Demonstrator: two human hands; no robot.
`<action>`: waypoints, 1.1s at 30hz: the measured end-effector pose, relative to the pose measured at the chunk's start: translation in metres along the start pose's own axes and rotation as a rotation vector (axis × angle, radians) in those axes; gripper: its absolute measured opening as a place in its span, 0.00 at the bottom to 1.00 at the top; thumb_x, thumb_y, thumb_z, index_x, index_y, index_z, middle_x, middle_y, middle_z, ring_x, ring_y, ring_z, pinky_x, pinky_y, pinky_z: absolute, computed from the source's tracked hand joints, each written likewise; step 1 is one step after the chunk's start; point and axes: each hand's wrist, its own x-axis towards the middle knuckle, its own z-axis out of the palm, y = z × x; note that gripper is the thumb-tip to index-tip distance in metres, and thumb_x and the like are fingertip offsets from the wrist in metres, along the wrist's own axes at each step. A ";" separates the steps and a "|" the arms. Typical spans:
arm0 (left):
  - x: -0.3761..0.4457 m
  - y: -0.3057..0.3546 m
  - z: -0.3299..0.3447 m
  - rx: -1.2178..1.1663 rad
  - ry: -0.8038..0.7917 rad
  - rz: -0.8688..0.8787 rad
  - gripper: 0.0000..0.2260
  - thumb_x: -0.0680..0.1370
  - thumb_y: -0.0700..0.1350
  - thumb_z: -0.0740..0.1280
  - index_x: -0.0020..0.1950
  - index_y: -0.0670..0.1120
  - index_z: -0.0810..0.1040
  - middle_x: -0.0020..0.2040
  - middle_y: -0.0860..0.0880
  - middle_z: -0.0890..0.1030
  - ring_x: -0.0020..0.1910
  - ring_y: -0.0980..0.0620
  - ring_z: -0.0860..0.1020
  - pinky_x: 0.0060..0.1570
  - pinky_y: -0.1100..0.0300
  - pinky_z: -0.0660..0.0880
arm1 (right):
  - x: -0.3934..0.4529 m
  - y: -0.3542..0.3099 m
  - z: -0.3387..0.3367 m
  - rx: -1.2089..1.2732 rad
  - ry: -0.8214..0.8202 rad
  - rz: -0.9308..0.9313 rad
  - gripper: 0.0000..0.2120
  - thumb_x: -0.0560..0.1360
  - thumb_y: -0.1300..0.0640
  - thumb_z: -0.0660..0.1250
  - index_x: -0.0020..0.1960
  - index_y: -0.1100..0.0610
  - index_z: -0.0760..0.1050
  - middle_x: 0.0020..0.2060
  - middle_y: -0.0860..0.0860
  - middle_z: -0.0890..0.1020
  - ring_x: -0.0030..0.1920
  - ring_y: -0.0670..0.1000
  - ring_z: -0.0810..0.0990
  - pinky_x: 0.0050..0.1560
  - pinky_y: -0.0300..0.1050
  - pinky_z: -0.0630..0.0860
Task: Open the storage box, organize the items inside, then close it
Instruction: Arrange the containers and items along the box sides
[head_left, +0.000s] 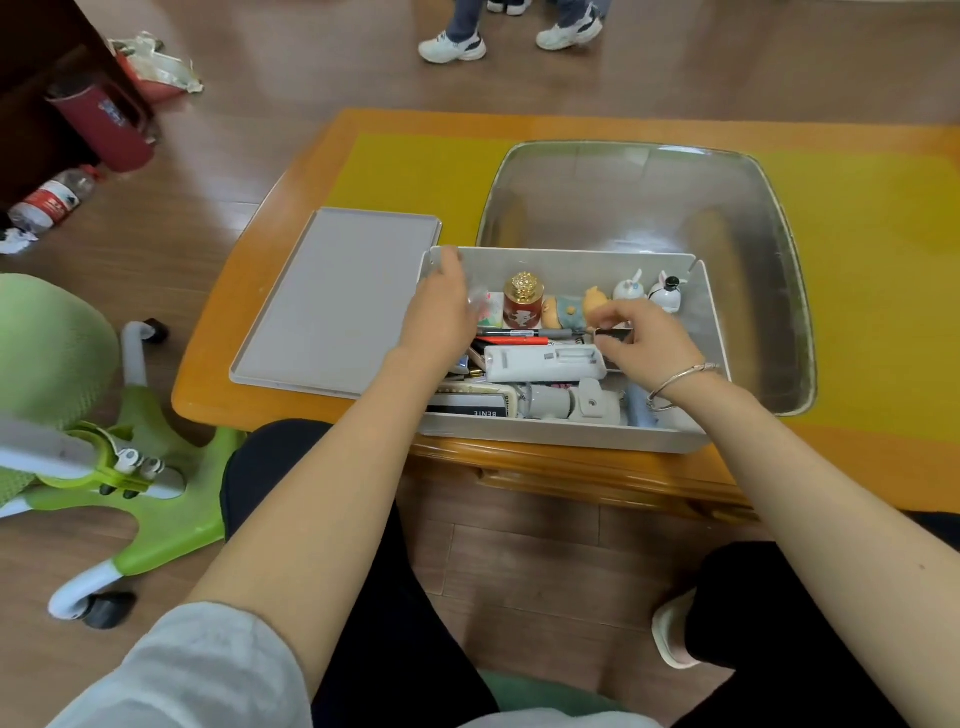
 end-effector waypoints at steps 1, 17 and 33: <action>-0.006 0.001 -0.006 -0.064 0.013 0.008 0.25 0.78 0.46 0.69 0.70 0.44 0.61 0.63 0.43 0.76 0.60 0.44 0.76 0.52 0.57 0.74 | 0.000 -0.004 -0.001 0.036 0.029 0.002 0.11 0.75 0.62 0.65 0.57 0.57 0.78 0.50 0.52 0.79 0.45 0.45 0.76 0.54 0.42 0.72; -0.081 0.030 0.019 -0.387 0.089 0.155 0.24 0.71 0.46 0.75 0.52 0.51 0.59 0.56 0.53 0.73 0.49 0.51 0.79 0.45 0.53 0.80 | -0.016 -0.060 0.013 0.812 -0.318 0.270 0.22 0.80 0.46 0.57 0.64 0.62 0.71 0.53 0.63 0.81 0.50 0.61 0.83 0.53 0.58 0.79; -0.076 0.028 0.000 -0.728 -0.216 0.050 0.13 0.82 0.56 0.56 0.65 0.59 0.59 0.51 0.56 0.75 0.46 0.63 0.79 0.41 0.64 0.74 | -0.018 -0.045 0.010 0.580 -0.165 0.011 0.17 0.76 0.46 0.63 0.64 0.47 0.71 0.52 0.47 0.81 0.49 0.44 0.82 0.48 0.40 0.80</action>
